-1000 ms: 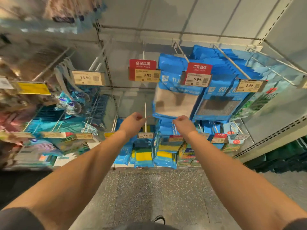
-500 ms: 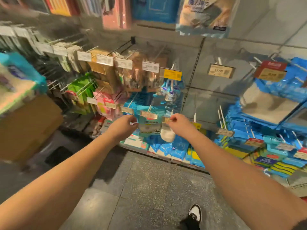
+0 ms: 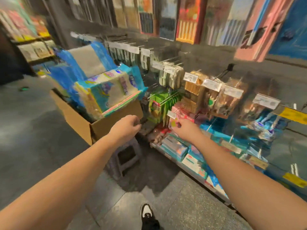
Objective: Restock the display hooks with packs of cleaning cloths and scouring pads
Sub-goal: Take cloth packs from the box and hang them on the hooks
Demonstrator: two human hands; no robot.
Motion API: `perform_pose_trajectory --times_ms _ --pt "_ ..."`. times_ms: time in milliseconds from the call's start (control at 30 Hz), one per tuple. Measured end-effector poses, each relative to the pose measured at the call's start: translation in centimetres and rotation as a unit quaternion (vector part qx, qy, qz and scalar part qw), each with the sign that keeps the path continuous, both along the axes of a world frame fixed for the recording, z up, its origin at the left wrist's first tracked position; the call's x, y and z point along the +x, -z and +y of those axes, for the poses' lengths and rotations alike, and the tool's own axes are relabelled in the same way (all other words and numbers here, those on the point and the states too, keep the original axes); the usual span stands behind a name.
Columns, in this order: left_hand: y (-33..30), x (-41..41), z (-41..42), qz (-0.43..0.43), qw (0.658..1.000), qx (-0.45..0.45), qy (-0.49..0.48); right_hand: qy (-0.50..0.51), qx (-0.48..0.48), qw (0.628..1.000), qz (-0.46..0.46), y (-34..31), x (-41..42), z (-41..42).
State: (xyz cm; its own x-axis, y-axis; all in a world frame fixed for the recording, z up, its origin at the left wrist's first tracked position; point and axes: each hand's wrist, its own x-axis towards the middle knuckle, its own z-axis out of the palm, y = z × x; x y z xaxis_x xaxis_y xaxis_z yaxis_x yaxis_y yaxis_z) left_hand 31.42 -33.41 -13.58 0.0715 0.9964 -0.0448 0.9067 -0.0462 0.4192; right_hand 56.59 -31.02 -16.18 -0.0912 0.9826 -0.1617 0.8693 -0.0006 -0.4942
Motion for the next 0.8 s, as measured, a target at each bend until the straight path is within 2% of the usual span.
perform_pose_trajectory --times_ms 333,500,800 --pt "-4.6 -17.9 15.2 0.068 0.994 0.075 -0.051 -0.051 0.05 0.995 0.076 -1.7 -20.2 17.0" --pt "-7.0 -25.9 22.7 0.1 0.989 0.078 -0.073 -0.07 0.054 0.993 0.078 -4.0 -28.8 23.9" --pt "-9.7 -34.9 37.3 0.147 0.979 0.093 -0.102 -0.052 0.054 0.993 0.092 -6.4 -40.0 33.0"
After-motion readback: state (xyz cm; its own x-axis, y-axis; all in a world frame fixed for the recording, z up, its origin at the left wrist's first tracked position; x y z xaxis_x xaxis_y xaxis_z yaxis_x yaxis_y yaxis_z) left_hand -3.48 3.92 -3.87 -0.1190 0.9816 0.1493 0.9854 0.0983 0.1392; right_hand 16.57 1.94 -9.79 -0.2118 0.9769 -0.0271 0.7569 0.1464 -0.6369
